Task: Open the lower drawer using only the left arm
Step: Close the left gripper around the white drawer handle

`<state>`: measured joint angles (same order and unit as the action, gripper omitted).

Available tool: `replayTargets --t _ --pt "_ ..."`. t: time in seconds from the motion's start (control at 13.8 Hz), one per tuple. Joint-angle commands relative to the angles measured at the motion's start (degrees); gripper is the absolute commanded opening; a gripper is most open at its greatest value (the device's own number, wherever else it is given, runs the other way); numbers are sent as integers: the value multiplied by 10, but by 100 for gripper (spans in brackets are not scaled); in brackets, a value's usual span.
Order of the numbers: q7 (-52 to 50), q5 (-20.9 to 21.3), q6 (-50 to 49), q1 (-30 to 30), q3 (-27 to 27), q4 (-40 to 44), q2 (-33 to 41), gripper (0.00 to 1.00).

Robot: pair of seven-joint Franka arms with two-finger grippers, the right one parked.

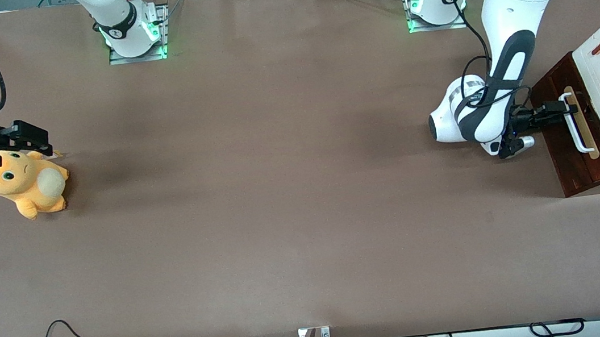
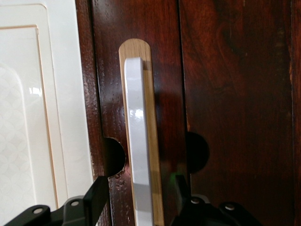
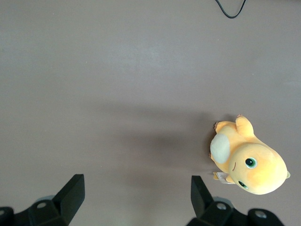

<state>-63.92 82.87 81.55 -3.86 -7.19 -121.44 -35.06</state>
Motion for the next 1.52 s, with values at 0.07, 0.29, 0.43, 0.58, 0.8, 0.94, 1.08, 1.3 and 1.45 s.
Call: replayTargets --t 0.07,0.29,0.43,0.58,0.8,0.94,1.08,1.3,1.45 --pt "-5 26 -5 -4 4 13 -8 49" --pt "-4 34 -5 0 4 15 -12 49" --pt "-4 34 -4 1 4 16 -14 49" --pt "-3 44 -4 5 5 16 -14 49" --pt "-2 49 -3 10 5 16 -15 48" --pt "-2 50 -3 10 5 17 -15 44" --pt "-2 51 -3 10 5 18 -19 38" --pt "-2 61 -3 11 5 18 -21 37" --pt "-2 61 -3 14 5 18 -21 37"
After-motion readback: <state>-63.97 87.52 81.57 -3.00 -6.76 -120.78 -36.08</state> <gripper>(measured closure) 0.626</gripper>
